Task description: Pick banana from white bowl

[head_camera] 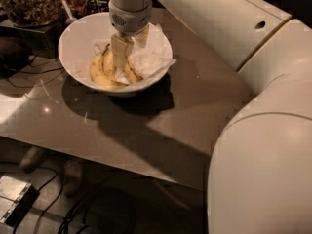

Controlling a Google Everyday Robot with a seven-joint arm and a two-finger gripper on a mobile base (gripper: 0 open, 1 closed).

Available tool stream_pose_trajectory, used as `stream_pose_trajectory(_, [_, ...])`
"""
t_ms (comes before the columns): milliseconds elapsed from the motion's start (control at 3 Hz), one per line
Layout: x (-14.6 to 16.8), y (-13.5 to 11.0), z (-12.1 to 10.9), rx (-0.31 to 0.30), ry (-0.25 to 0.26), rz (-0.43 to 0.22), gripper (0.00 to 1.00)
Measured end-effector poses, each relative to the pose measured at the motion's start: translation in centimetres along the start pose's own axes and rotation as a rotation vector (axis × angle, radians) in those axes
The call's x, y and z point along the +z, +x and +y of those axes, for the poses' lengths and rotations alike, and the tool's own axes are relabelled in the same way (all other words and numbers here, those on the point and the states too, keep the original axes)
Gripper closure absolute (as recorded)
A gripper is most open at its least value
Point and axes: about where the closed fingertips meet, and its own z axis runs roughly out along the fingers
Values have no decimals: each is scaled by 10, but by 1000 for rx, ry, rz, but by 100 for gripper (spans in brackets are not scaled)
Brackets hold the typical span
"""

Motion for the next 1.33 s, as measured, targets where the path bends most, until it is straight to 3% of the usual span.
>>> stream_pose_trajectory(1333, [71,3,2,40,-122,103,45])
